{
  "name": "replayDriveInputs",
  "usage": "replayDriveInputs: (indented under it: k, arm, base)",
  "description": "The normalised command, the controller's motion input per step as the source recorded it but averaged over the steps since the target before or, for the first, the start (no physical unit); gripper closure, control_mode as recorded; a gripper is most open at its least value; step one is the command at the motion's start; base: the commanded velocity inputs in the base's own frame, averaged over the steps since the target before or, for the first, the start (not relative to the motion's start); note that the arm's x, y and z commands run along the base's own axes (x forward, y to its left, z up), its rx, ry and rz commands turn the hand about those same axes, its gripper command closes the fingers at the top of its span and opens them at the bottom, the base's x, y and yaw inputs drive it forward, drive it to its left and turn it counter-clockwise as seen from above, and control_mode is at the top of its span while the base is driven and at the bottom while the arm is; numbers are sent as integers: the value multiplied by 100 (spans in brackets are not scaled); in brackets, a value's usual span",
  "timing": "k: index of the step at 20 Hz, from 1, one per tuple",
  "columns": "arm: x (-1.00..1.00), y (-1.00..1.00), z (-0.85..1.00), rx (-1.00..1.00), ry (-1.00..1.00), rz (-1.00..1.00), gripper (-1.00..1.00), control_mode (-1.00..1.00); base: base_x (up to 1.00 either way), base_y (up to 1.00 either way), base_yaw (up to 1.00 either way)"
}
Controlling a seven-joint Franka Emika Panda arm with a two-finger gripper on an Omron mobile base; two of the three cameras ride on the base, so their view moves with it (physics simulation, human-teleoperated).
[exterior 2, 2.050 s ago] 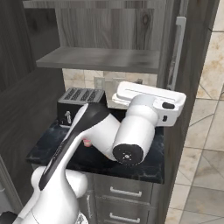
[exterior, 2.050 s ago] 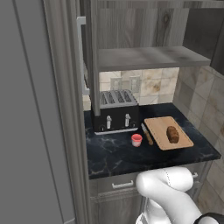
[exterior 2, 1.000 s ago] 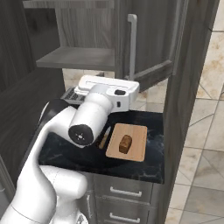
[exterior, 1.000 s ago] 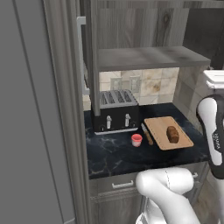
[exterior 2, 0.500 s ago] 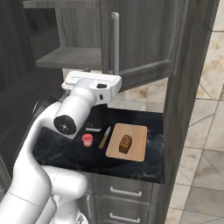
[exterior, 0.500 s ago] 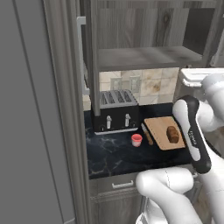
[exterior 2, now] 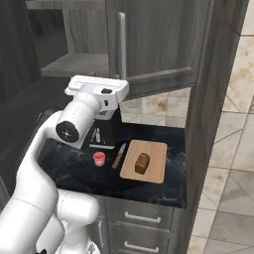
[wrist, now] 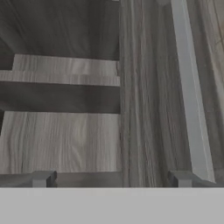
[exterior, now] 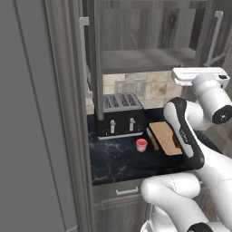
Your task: Pick the bread, place it on the cutting board, pick the jam, place it on the counter, and close the cabinet.
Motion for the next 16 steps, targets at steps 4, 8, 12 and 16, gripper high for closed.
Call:
replayDriveInputs:
  k: [4,8,12,16]
  arm:
    - [46,36,0,0,0,0,-100,-100]
    - [45,31,0,0,0,0,-100,-100]
    - [43,28,0,0,0,0,-100,-100]
    - [42,28,0,0,0,0,-100,-100]
  base:
    - [0,0,0]
    - [0,0,0]
    - [0,0,0]
    - [0,0,0]
